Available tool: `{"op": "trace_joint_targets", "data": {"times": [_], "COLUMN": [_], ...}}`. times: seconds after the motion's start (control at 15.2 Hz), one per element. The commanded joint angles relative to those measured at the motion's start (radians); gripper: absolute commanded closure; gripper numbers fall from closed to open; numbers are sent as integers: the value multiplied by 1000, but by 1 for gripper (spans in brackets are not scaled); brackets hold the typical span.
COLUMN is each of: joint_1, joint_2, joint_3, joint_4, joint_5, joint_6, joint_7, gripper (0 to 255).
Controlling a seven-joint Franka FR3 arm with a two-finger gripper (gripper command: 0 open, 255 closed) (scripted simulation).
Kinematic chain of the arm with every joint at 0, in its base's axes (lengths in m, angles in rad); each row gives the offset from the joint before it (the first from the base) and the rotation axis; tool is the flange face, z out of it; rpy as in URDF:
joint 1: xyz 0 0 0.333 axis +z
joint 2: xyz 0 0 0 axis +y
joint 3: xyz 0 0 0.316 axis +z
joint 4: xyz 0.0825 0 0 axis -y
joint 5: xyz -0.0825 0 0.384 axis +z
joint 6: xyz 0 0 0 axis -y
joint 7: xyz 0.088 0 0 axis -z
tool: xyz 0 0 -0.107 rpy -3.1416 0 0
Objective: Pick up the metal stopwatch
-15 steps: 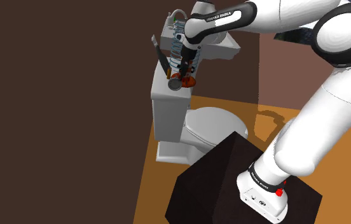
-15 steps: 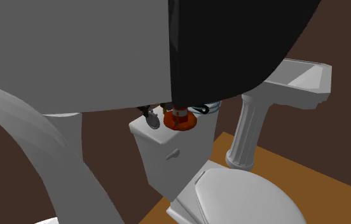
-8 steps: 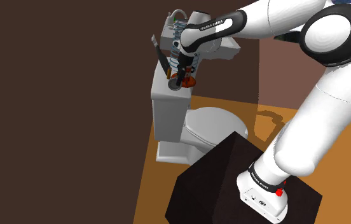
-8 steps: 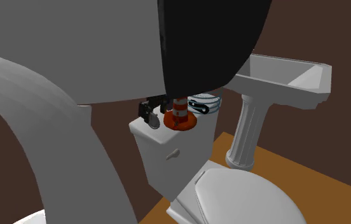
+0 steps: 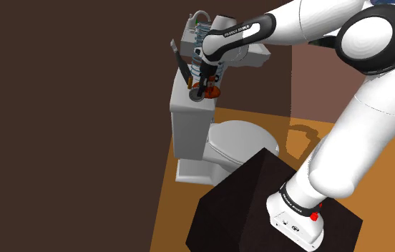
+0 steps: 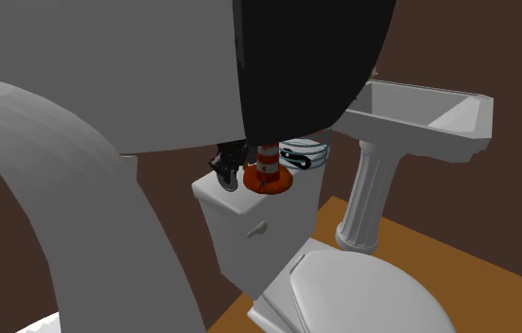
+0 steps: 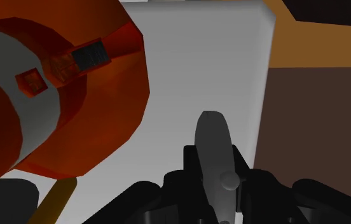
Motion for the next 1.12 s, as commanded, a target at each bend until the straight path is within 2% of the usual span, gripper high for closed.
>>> {"op": "trace_joint_targets", "data": {"times": [0.0,0.2,1.06], "joint_1": [0,0,0], "joint_2": [0,-2,-65], "joint_3": [0,0,-3], "joint_4": [0,-2,102], "joint_5": [0,0,-29], "joint_6": [0,-1,-165], "joint_7": [0,-1,30], "gripper": [255,255,255]}}
